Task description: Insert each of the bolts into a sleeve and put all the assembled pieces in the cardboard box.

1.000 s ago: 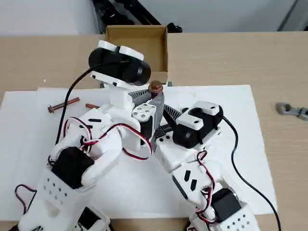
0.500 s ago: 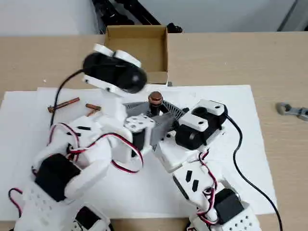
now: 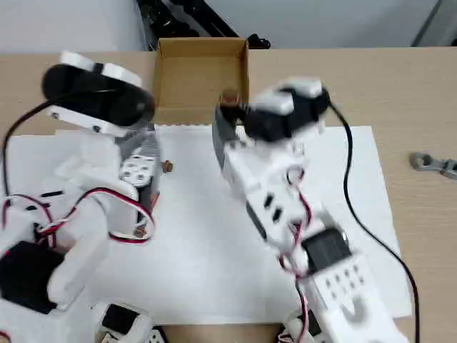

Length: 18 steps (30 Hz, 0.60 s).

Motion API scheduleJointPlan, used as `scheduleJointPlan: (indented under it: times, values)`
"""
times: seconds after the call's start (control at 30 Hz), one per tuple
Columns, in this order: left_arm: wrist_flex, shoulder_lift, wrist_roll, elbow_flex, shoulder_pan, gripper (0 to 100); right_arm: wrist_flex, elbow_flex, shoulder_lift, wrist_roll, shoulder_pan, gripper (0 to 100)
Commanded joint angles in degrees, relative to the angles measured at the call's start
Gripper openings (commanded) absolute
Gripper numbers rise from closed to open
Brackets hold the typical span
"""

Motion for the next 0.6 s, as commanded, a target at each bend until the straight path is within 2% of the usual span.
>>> scheduleJointPlan:
  times: [0.0,0.13,0.23,0.57]
  values:
    - [2.7,-0.4,-0.9,-1.7,-8.1,1,-1.4,-13.3,12.4,-1.4,2.1,0.2]
    - [4.1,-0.4,-0.9,-1.4,-15.6,1,-1.0,-24.8,25.7,-3.2,3.0,0.2]
    - [4.2,-0.4,-1.0,0.9,-18.7,1,-1.4,-31.8,34.6,-3.3,4.2,0.2]
    - [3.9,-0.5,-1.0,8.0,-19.7,1,-1.5,-48.8,60.0,-3.2,11.3,0.2]
